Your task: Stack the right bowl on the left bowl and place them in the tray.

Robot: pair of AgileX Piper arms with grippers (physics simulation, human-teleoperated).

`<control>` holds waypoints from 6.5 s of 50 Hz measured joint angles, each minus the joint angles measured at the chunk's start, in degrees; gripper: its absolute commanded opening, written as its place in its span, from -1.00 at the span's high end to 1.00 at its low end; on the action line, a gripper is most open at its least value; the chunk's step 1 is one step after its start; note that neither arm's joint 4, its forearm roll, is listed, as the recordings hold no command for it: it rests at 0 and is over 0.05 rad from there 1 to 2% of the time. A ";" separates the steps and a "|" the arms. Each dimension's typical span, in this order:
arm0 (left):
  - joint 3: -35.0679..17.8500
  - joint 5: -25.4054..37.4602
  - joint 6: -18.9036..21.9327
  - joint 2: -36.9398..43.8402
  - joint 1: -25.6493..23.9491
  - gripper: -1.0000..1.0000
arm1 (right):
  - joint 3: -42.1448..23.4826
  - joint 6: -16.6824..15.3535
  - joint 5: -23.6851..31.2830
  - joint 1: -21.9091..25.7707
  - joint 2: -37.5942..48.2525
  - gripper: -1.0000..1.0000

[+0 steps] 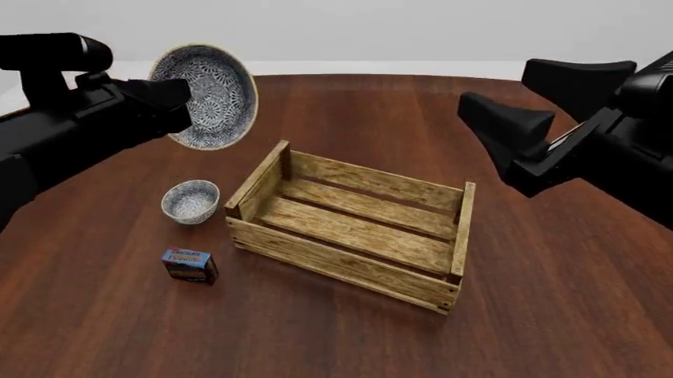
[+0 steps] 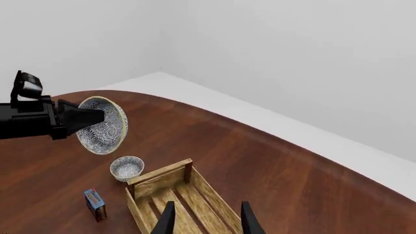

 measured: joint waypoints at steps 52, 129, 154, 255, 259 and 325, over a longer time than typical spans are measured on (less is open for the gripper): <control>3.15 -10.36 -7.74 11.22 12.69 1.00 | -0.02 -0.05 0.00 0.28 0.32 -1.00; 8.04 -28.17 -17.98 33.97 20.94 1.00 | 0.26 -0.36 -0.68 0.44 1.28 -1.00; 7.61 -29.97 -18.87 37.63 21.48 1.00 | 0.28 -0.38 -0.80 0.39 1.47 -1.00; 5.77 -23.82 -16.91 31.66 22.81 -1.00 | 0.34 -0.60 -0.75 0.66 1.52 -1.00; 4.89 -21.99 -16.05 31.20 22.89 -1.00 | 0.34 -0.65 -0.85 0.65 1.79 -1.00; -9.72 4.83 -7.38 36.06 18.71 -1.00 | 0.40 -0.99 -0.63 0.27 1.53 -1.00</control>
